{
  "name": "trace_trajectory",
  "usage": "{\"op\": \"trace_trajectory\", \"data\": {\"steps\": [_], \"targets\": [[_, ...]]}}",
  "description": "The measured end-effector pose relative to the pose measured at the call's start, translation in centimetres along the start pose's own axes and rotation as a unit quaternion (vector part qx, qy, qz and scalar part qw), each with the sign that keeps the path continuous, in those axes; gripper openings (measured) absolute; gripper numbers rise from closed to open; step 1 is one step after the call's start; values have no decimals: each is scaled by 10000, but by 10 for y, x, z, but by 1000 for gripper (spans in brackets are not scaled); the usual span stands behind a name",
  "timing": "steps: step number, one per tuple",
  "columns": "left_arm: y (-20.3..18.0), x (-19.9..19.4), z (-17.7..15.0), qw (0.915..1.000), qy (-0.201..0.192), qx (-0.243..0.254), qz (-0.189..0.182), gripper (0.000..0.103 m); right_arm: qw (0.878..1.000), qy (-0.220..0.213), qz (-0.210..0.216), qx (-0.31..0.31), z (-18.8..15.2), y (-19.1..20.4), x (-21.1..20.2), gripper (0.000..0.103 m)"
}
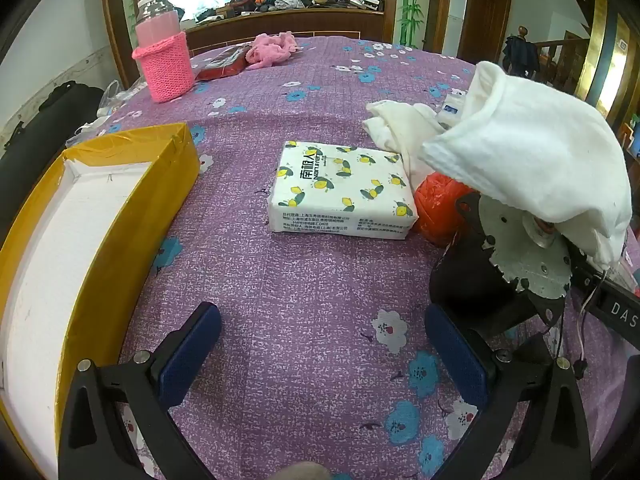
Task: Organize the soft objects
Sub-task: 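Move both grippers toward the pile of soft items on the table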
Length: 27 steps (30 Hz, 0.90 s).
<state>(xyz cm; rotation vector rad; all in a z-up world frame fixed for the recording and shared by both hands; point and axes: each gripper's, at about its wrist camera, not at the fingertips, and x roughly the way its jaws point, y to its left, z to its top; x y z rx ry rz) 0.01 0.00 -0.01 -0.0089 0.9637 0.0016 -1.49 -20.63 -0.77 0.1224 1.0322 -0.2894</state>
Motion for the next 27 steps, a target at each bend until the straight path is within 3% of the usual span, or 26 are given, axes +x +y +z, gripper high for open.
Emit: {"op": "trace_trajectory", "data": {"steps": [21, 27], "targets": [[0, 0, 0, 10000, -13, 5, 6, 102, 10000, 1, 1, 0, 0, 0, 0, 103], [10, -9, -10, 9990, 323, 234, -185, 102, 10000, 1, 1, 0, 0, 0, 1, 103]]}}
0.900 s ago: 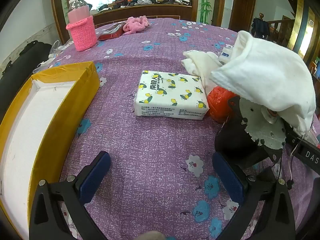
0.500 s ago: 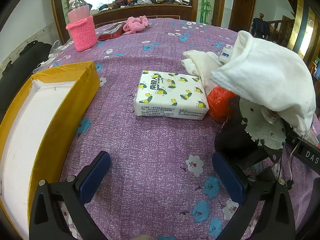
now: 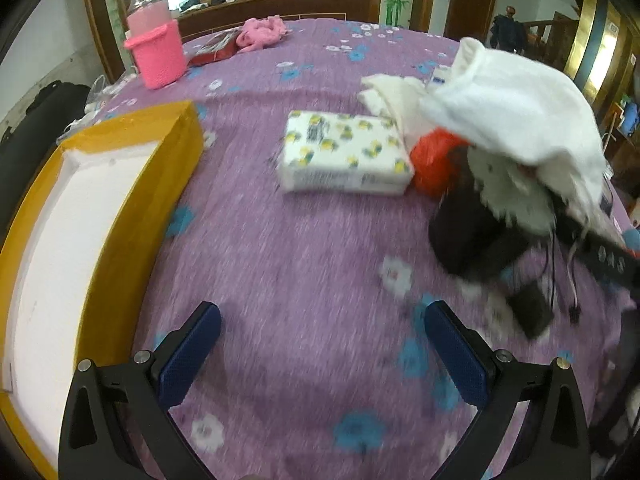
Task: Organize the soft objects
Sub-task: 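Move both grippers toward the pile of soft items on the table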
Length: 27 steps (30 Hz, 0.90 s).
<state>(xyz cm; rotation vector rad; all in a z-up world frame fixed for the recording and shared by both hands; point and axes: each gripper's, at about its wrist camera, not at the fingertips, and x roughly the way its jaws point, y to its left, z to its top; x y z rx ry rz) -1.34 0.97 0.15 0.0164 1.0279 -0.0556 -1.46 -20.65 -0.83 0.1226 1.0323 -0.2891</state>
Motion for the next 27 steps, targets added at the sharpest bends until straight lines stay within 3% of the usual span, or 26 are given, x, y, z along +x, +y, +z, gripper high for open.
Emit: {"op": "trace_trajectory", "data": {"steps": [3, 6, 13, 15, 20, 23, 27], "targets": [[6, -10, -11, 10000, -20, 13, 7, 102, 10000, 45, 43, -10, 0, 1, 0, 103], [5, -15, -11, 10000, -45, 21, 42, 102, 9982, 475, 301, -203, 4, -6, 0, 103], [1, -17, -14, 9998, -92, 103, 162, 103, 9958, 581, 404, -584, 1, -7, -4, 103], [-1, -19, -16, 9997, -106, 105, 205, 102, 9973, 378, 346, -533, -5, -10, -15, 103], [8, -22, -20, 9998, -130, -50, -107, 102, 9954, -685, 381, -549, -22, -24, -72, 103], [16, -26, -22, 9994, -202, -150, -258, 89, 9877, -1356, 399, -672, -25, -29, -104, 103], [26, -55, -33, 9959, -637, -119, -623, 85, 9807, -1838, -162, -647, -13, -34, -104, 103]]}}
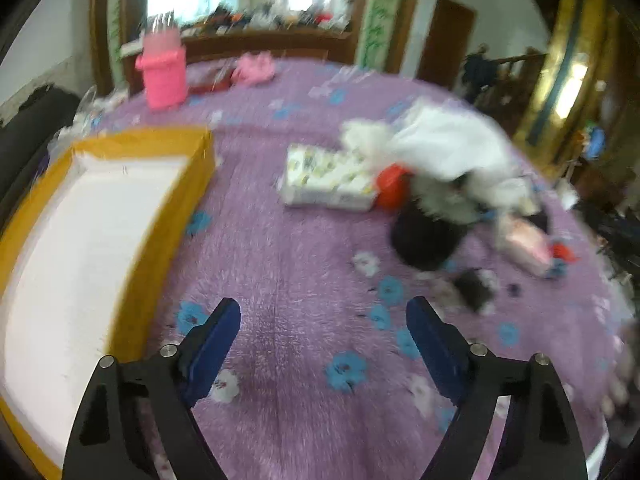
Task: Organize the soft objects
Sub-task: 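Move both grippers toward the pile of soft items on the table, then grasp the white cloth with the left gripper while the right gripper grasps the red-wrapped blue knit toy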
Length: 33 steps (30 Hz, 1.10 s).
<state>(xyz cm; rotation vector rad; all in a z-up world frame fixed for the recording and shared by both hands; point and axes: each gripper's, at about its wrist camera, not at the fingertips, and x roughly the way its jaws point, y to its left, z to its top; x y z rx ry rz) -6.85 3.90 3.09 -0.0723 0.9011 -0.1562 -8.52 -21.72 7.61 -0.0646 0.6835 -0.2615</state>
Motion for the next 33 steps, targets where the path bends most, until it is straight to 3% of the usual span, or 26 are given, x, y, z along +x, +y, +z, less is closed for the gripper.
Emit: {"op": "trace_trajectory", "data": {"steps": [4, 7, 9, 16, 17, 18, 21, 23, 29, 33], "targets": [[8, -47, 1, 9987, -459, 120, -171, 86, 9984, -46, -185, 538, -8, -19, 23, 103], [9, -70, 26, 9976, -514, 116, -452, 86, 9971, -132, -73, 747, -7, -32, 19, 103], [-2, -77, 43, 9978, -513, 253, -340, 86, 9969, -169, -110, 760, -7, -35, 17, 103], [-66, -27, 102, 9965, -171, 784, -217, 85, 9974, 82, -91, 710, -9, -34, 29, 103], [-72, -13, 111, 9967, -93, 804, -115, 83, 9973, 97, -75, 718, -9, -34, 29, 103], [-77, -1, 113, 9968, 6, 802, 52, 69, 9973, 105, -67, 729, -10, -34, 30, 103], [-85, 28, 114, 9926, 516, 1056, 313, 67, 9970, 92, -27, 768, -10, -36, 27, 103], [-79, 25, 112, 9928, 666, 987, 101, 67, 9965, 95, 52, 831, -11, -36, 28, 103], [-59, -35, 81, 9898, 307, 1367, 241, 67, 9948, 348, 296, 907, -14, -36, 38, 103], [-30, -49, 64, 9944, 113, 1047, 42, 65, 9948, 383, 283, 898, -16, -34, 39, 103]]}}
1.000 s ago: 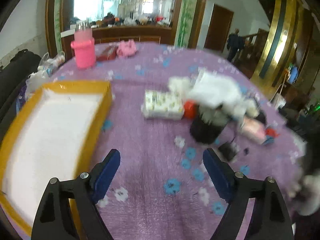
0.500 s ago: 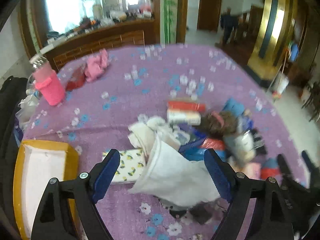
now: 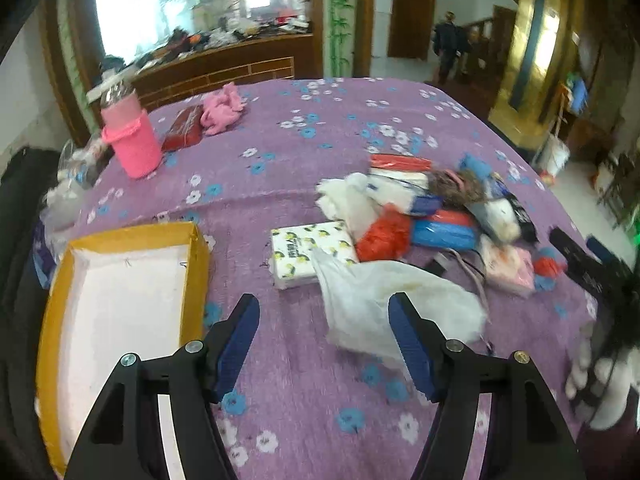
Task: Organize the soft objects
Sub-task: 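Grasp the white cloth with the left gripper while the right gripper grasps the red-wrapped blue knit toy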
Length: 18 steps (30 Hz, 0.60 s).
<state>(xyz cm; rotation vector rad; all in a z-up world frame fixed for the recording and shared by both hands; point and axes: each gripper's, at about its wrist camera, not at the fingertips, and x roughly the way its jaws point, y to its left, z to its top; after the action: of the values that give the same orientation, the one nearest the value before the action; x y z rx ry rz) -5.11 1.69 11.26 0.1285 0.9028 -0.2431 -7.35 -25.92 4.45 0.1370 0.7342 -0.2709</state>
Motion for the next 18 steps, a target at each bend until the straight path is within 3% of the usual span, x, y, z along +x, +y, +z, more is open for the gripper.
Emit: {"op": "trace_trajectory", "data": {"steps": [5, 6, 7, 9, 12, 14, 16, 18], "targets": [[11, 33, 11, 9985, 13, -435, -325, 63, 9999, 28, -128, -44, -1, 2, 1, 103], [6, 36, 15, 9983, -37, -400, -415, 58, 9999, 44, -140, -48, -1, 2, 1, 103], [-1, 38, 17, 9982, -42, -303, -521, 48, 9999, 63, -140, -51, -2, 2, 2, 103], [-14, 42, 17, 9970, 146, -54, -752, 40, 9999, 78, -125, -49, -1, 1, 2, 103], [-31, 45, -1, 9941, 527, 491, -814, 40, 9999, 82, -80, -33, -1, 1, 1, 103], [-31, 40, -9, 9927, 594, 564, -889, 45, 9999, 121, -35, -24, -1, 1, 2, 103], [-25, 27, -7, 9935, 311, 560, -938, 80, 9999, 165, -33, -33, -2, 1, 4, 103], [-22, 16, 2, 9944, -113, 650, -830, 87, 9998, 186, -18, -7, -2, 1, 4, 103]]}}
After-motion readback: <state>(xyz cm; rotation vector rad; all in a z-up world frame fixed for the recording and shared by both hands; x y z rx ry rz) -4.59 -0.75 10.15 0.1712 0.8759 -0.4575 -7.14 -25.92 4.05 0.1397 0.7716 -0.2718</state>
